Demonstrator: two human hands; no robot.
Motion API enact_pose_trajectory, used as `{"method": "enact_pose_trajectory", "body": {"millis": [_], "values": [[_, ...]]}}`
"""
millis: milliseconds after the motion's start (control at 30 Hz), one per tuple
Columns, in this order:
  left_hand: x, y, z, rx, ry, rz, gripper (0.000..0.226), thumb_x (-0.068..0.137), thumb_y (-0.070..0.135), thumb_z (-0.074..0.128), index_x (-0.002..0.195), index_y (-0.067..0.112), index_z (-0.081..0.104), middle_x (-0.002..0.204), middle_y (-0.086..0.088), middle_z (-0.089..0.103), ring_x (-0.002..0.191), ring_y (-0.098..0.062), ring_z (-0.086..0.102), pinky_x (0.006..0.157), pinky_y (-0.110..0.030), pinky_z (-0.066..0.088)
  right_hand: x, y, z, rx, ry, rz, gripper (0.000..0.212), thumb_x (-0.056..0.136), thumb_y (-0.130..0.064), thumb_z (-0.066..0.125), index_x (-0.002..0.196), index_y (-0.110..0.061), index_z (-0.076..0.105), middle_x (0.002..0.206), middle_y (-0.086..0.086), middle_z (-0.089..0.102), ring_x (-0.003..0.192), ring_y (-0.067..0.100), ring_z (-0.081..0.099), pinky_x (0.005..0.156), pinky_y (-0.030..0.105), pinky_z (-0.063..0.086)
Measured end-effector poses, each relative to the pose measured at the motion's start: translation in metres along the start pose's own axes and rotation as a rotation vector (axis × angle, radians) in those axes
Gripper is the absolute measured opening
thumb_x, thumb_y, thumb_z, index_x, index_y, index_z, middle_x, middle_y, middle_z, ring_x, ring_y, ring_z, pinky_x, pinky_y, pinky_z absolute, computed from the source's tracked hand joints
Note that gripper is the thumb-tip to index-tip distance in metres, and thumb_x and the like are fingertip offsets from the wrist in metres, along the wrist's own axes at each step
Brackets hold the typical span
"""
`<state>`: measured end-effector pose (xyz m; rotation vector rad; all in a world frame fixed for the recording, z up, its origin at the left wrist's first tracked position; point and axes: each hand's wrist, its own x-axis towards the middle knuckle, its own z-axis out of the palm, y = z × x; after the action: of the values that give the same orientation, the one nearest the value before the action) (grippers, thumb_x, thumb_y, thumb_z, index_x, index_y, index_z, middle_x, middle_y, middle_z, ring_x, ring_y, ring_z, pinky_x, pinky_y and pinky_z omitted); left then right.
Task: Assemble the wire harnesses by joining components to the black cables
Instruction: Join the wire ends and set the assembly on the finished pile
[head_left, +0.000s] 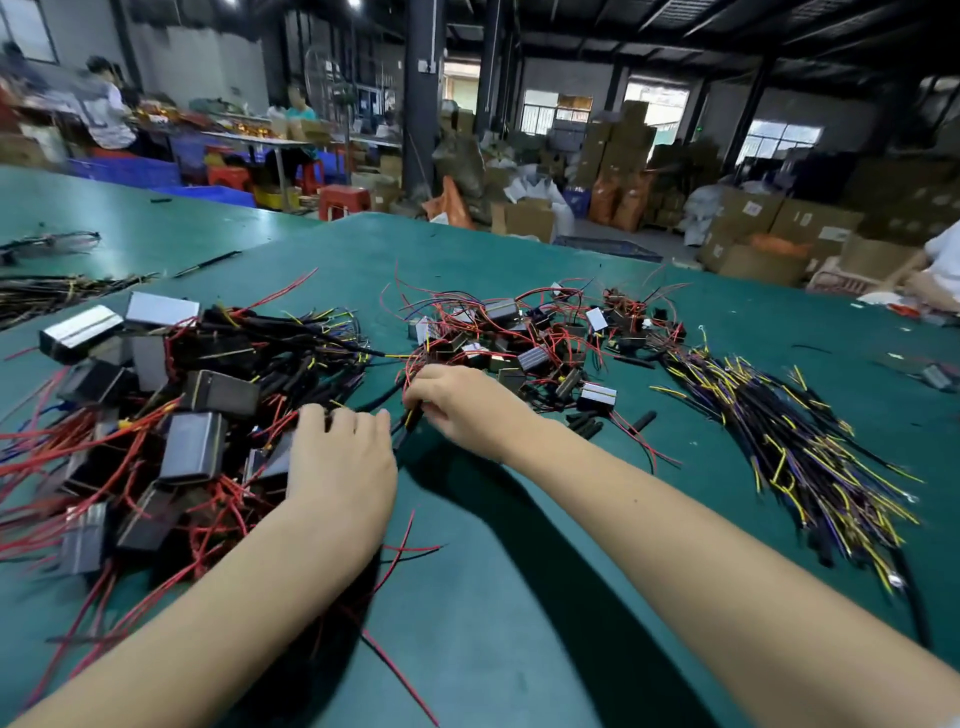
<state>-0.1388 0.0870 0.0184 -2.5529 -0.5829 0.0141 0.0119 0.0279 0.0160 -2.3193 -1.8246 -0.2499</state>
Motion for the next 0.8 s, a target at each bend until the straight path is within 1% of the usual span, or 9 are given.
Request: {"method": "enact_pose_trajectory", "body": {"millis": [67, 133, 267, 400, 467, 533, 667, 733, 800], "values": [[0.005, 0.005, 0.002, 0.015, -0.005, 0.050, 0.053, 0.101, 0.020, 0.023, 0.149, 0.004, 0.007, 0.144, -0.008, 0.037, 0.132, -0.024, 0.036, 0.107, -0.038, 0.022, -0.001, 0.002, 0.006, 0.003, -0.033, 0.026, 0.027, 0.088, -0.001, 0.049, 0.109, -0.003, 0.066, 0.115, 0.014, 0.061, 0.107, 0.033, 0.057, 0.090, 0.042, 0.043], [0.008, 0.011, 0.001, 0.014, -0.025, 0.080, 0.055, 0.100, 0.025, 0.027, 0.149, 0.004, 0.009, 0.145, -0.008, 0.035, 0.133, -0.024, 0.036, 0.111, -0.040, 0.018, -0.003, 0.002, 0.011, 0.012, -0.050, 0.033, 0.029, 0.088, -0.002, 0.048, 0.111, -0.004, 0.066, 0.117, 0.013, 0.062, 0.110, 0.032, 0.056, 0.092, 0.042, 0.042], [0.014, 0.024, -0.008, -0.008, -0.106, 0.139, 0.040, 0.097, 0.019, 0.029, 0.134, 0.012, 0.044, 0.137, -0.005, 0.048, 0.127, -0.021, 0.045, 0.108, -0.037, 0.018, -0.009, 0.007, 0.020, -0.008, -0.020, 0.012, 0.038, 0.090, -0.003, 0.046, 0.122, -0.012, 0.064, 0.129, 0.004, 0.061, 0.120, 0.026, 0.048, 0.097, 0.036, 0.037], [0.021, 0.031, -0.018, -0.083, -0.141, 0.124, 0.036, 0.099, 0.026, 0.033, 0.128, 0.017, 0.052, 0.135, -0.002, 0.052, 0.126, -0.021, 0.047, 0.102, -0.034, 0.025, -0.020, 0.016, 0.019, -0.004, 0.012, -0.021, 0.040, 0.091, -0.005, 0.047, 0.127, -0.015, 0.060, 0.139, 0.003, 0.053, 0.129, 0.022, 0.042, 0.101, 0.037, 0.035], [0.025, 0.035, -0.025, -0.089, -0.127, 0.103, 0.037, 0.099, 0.030, 0.035, 0.130, 0.016, 0.049, 0.137, -0.003, 0.050, 0.128, -0.023, 0.045, 0.103, -0.035, 0.026, -0.028, 0.021, 0.010, 0.061, 0.142, -0.034, 0.035, 0.088, -0.001, 0.050, 0.119, -0.008, 0.065, 0.128, 0.009, 0.061, 0.121, 0.027, 0.050, 0.100, 0.041, 0.038], [0.031, 0.043, -0.036, -0.096, -0.109, 0.104, 0.039, 0.099, 0.033, 0.038, 0.132, 0.016, 0.046, 0.139, -0.006, 0.047, 0.130, -0.024, 0.042, 0.103, -0.035, 0.027, -0.040, 0.029, -0.003, 0.162, 0.399, 0.008, 0.029, 0.085, 0.004, 0.053, 0.108, -0.002, 0.069, 0.110, 0.013, 0.068, 0.106, 0.030, 0.058, 0.095, 0.040, 0.044], [0.048, 0.076, -0.065, -0.269, -0.028, 0.165, 0.041, 0.095, 0.036, 0.045, 0.130, 0.015, 0.048, 0.136, -0.009, 0.049, 0.128, -0.028, 0.044, 0.100, -0.036, 0.031, -0.067, 0.057, -0.037, 0.259, 0.875, 0.256, 0.022, 0.085, 0.005, 0.053, 0.102, -0.002, 0.067, 0.096, 0.010, 0.066, 0.089, 0.022, 0.060, 0.080, 0.029, 0.048], [0.055, 0.099, -0.074, -0.449, 0.058, 0.191, 0.036, 0.095, 0.032, 0.045, 0.126, 0.015, 0.051, 0.131, -0.010, 0.052, 0.124, -0.030, 0.047, 0.098, -0.038, 0.033, -0.080, 0.076, -0.050, 0.340, 0.989, 0.423, 0.020, 0.086, 0.004, 0.052, 0.099, -0.003, 0.065, 0.092, 0.009, 0.065, 0.083, 0.019, 0.060, 0.076, 0.026, 0.047], [0.058, 0.121, -0.073, -0.735, 0.153, 0.184, 0.030, 0.096, 0.032, 0.042, 0.118, 0.016, 0.055, 0.123, -0.009, 0.057, 0.117, -0.030, 0.052, 0.093, -0.038, 0.039, -0.098, 0.094, -0.056, 0.413, 1.017, 0.577, 0.017, 0.087, 0.001, 0.052, 0.096, -0.006, 0.064, 0.087, 0.007, 0.065, 0.077, 0.015, 0.058, 0.074, 0.018, 0.045]]}}
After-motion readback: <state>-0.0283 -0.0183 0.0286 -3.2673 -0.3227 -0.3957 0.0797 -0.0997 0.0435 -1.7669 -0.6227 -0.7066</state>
